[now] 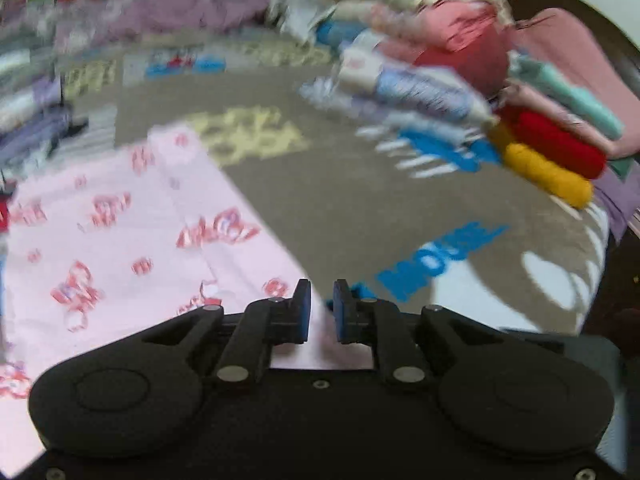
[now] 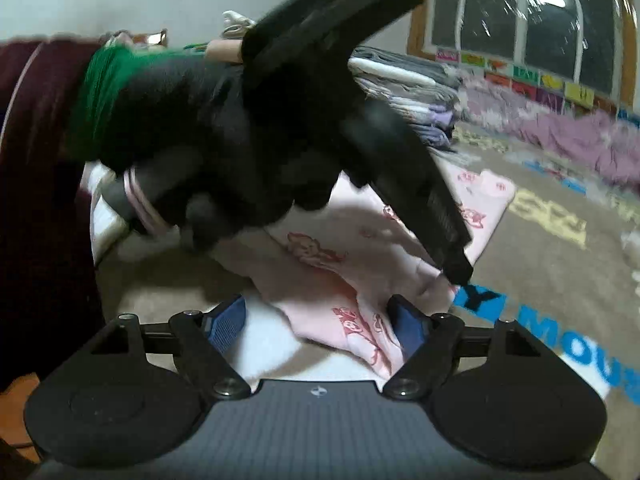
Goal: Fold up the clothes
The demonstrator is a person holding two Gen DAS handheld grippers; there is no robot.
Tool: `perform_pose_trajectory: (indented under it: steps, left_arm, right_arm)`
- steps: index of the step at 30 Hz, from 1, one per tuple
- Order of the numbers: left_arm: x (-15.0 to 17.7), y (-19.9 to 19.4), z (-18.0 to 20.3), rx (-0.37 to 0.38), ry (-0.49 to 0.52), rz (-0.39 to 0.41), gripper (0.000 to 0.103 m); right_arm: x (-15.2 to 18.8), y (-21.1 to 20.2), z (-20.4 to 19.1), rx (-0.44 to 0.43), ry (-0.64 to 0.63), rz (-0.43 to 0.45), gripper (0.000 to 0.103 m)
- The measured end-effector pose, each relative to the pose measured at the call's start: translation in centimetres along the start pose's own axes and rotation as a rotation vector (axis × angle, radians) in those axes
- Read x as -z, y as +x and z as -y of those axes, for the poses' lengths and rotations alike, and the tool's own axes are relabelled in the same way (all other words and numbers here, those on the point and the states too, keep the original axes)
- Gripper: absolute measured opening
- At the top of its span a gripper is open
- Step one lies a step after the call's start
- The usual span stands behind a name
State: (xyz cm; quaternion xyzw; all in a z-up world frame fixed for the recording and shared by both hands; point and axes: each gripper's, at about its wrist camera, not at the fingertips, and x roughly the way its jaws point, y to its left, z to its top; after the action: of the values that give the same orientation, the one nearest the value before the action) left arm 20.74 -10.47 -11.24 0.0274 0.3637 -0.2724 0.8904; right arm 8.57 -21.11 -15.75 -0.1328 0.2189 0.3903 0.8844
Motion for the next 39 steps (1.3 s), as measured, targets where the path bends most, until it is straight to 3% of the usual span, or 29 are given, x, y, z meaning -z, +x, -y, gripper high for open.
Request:
perform_pose_trajectory:
  steps: [2,3,6,9,11,17,21,27,34,39]
  left_arm:
    - [0.6,-0.7,0.7,0.005,0.004,0.001,0.011]
    - [1.2,0.1,0.9,-0.005,0.008,-0.044,0.011]
    - [2.4,-0.3,0.3,-0.032,-0.043,-0.026,0.011]
    - [2.4,-5.0,-1.4,-0.064,-0.174,0.123,0.016]
    - [2.9,-8.3,-3.6,-0.114,-0.282,0.204,0.030]
    - [6.7,-16.4,-11.8,-0.284,-0.637,0.347,0.031]
    - [9.6,-17.8,-14.1,-0.323,-0.769,0.341,0.031]
    - [11.9,-16.8,-15.6,-0.285,-0.904,0.331,0.031]
    - [13.9,-15.5,-16.8,-0.282,-1.004,0.338,0.031]
    - [14.2,-14.7,-16.8,-0.286,-0.990,0.366,0.031]
  right_arm:
    - [-0.1,-1.0,0.1,-0.009,0.028,0.038,0.078]
    - [0.1,-1.0,0.1,-0.016,0.031,0.034,0.079]
    - [0.9,0.2,-0.6,-0.008,-0.037,-0.017,0.087]
    - [0.6,-0.2,-0.8,0.011,-0.043,-0.001,0.083]
    - [0.2,-1.0,-0.8,0.020,-0.030,0.022,0.082]
    - [-0.3,-2.1,0.7,0.033,0.060,0.087,0.082]
    - [-0.3,-1.8,1.8,0.043,0.084,0.096,0.080]
    - [-0.1,-0.9,1.2,0.016,0.077,0.077,0.080]
    - [0.2,-0.4,0.9,-0.003,0.077,0.042,0.080]
    - [0.3,-0.2,1.4,-0.003,0.097,0.041,0.080]
